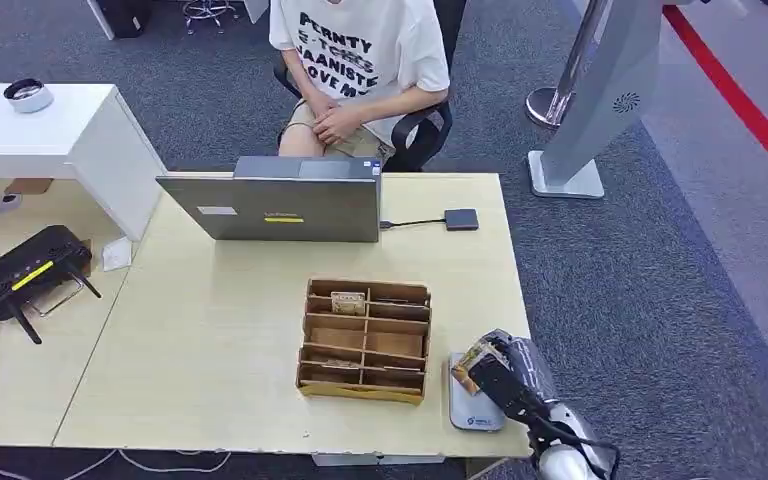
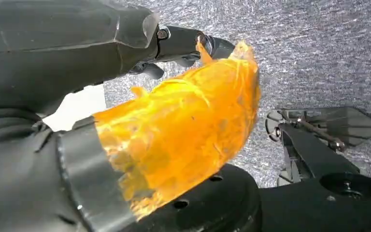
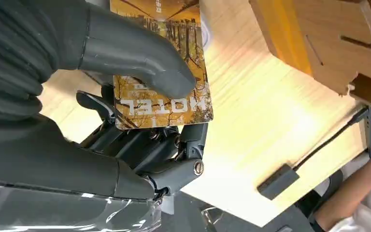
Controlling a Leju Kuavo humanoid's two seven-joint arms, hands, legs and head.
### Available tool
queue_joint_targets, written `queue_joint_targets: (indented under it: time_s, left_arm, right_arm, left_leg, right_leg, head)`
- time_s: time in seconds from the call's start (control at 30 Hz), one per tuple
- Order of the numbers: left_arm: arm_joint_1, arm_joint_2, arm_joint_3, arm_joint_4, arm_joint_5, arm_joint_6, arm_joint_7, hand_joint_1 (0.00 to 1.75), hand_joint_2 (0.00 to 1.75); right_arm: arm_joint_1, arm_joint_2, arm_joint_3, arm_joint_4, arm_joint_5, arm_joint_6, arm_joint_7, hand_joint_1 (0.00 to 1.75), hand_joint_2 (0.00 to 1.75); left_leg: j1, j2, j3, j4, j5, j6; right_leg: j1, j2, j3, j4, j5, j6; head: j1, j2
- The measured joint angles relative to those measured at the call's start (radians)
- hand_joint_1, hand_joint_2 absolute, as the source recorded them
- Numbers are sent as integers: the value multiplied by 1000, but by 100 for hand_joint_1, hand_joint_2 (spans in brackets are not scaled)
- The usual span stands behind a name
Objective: Pass the card to the sensor for recognition and then transmit it.
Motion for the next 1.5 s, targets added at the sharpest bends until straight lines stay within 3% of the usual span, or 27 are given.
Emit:
queue_joint_targets:
  time_s: [1.0, 1.5]
  left_arm:
    - [-1, 0, 0, 1, 0, -3, 0, 0, 0]
    - [0, 1, 0, 1, 5, -2, 0, 0, 0]
  right_arm:
    - [-35, 19, 13, 51, 24, -14, 19, 175, 175]
    - [13, -18, 4, 42, 26, -5, 27, 175, 175]
  left_leg:
    - [0, 0, 0, 0, -1, 0]
    - [0, 0, 0, 0, -1, -1]
  right_leg:
    - [0, 0, 0, 0, -1, 0]
    - [0, 0, 0, 0, -1, 0]
  head:
    - [0, 0]
    - [0, 0]
